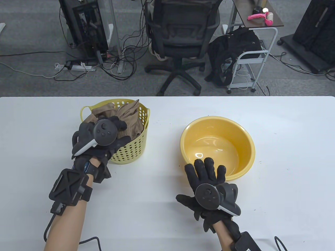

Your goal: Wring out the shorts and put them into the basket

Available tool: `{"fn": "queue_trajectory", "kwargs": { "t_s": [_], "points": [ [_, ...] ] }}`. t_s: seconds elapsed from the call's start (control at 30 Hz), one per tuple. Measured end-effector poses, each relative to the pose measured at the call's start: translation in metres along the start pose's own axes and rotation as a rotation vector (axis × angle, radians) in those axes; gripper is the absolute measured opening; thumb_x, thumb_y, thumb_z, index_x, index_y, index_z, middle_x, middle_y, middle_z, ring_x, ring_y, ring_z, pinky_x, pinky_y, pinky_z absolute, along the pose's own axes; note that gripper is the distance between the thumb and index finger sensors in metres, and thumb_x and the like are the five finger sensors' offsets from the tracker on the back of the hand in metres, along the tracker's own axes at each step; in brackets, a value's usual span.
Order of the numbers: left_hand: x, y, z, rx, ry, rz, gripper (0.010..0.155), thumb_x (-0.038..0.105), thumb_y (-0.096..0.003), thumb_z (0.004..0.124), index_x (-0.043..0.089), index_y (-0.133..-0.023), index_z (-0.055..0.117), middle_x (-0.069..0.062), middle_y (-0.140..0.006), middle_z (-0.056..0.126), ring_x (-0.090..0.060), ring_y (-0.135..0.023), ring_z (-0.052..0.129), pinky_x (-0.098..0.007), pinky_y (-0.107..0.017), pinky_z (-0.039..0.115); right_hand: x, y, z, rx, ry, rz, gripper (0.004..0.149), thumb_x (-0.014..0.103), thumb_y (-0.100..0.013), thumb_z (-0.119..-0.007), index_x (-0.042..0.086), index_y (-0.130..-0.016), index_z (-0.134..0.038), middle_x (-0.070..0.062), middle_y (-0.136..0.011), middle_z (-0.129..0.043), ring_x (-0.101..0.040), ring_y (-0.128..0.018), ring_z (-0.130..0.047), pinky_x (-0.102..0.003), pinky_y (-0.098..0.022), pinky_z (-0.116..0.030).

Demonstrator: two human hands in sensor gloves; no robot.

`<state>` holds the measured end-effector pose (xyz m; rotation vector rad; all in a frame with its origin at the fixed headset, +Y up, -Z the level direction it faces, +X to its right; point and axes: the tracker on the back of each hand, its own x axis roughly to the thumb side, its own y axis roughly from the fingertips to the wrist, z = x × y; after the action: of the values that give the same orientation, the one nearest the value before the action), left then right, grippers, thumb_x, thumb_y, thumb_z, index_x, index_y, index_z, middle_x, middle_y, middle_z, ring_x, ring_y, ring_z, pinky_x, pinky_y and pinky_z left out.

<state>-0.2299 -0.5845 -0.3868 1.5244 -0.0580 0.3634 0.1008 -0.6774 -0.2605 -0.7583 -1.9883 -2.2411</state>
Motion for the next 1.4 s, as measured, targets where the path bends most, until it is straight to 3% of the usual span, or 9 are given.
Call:
{"fn": "queue_trajectory", "kwargs": {
  "t_s": [0.3, 0.6, 0.9, 1.2, 1.4],
  "points": [
    [0.013, 0.022, -0.002, 0.025, -0.087, 0.064, 0.063, 0.051, -0.0536, 0.080, 0.030, -0.107, 0.055, -0.017, -0.122, 0.051, -0.058, -0.110, 0.046, -0.077, -0.067, 0.032, -0.001, 0.001, 0.001, 0.000, -0.005, -0.003, 0.100, 0.070, -0.042, -0.080, 0.010, -0.112, -0.040, -0.030, -0.113, -0.031, -0.059, -0.101, -0.021, -0.081, -0.062, -0.021],
    [0.038, 0.070, 0.001, 0.120, -0.015, 0.199, 0.065, 0.052, -0.0537, 0.080, 0.028, -0.108, 0.053, -0.019, -0.122, 0.049, -0.060, -0.110, 0.045, -0.078, -0.066, 0.032, 0.001, 0.001, 0.000, 0.020, -0.004, 0.005, 0.101, 0.070, -0.042, -0.080, 0.010, -0.112, -0.040, -0.029, -0.113, -0.031, -0.059, -0.101, -0.021, -0.081, -0.062, -0.021],
    [0.065, 0.104, 0.040, 0.147, -0.077, 0.298, 0.082, 0.066, -0.0501, 0.077, 0.026, -0.114, 0.046, -0.022, -0.126, 0.039, -0.064, -0.111, 0.038, -0.083, -0.063, 0.031, 0.003, 0.002, 0.000, 0.028, -0.005, 0.018, 0.102, 0.071, -0.042, -0.081, 0.011, -0.112, -0.038, -0.029, -0.113, -0.030, -0.059, -0.101, -0.020, -0.081, -0.062, -0.021],
    [0.072, 0.108, 0.080, 0.076, -0.092, 0.310, 0.093, 0.073, -0.0488, 0.072, 0.023, -0.118, 0.034, -0.026, -0.127, 0.027, -0.067, -0.110, 0.030, -0.088, -0.059, 0.031, 0.005, 0.003, -0.001, 0.039, -0.002, 0.027, 0.104, 0.072, -0.041, -0.081, 0.011, -0.112, -0.037, -0.029, -0.113, -0.029, -0.059, -0.101, -0.019, -0.081, -0.062, -0.020],
    [0.069, 0.107, 0.098, 0.051, -0.090, 0.306, 0.093, 0.075, -0.0492, 0.068, 0.024, -0.119, 0.032, -0.027, -0.127, 0.024, -0.066, -0.111, 0.025, -0.086, -0.061, 0.027, 0.005, 0.003, -0.001, 0.047, -0.001, 0.026, 0.104, 0.072, -0.041, -0.081, 0.011, -0.113, -0.037, -0.029, -0.113, -0.029, -0.059, -0.101, -0.019, -0.081, -0.062, -0.020]
  ]
}}
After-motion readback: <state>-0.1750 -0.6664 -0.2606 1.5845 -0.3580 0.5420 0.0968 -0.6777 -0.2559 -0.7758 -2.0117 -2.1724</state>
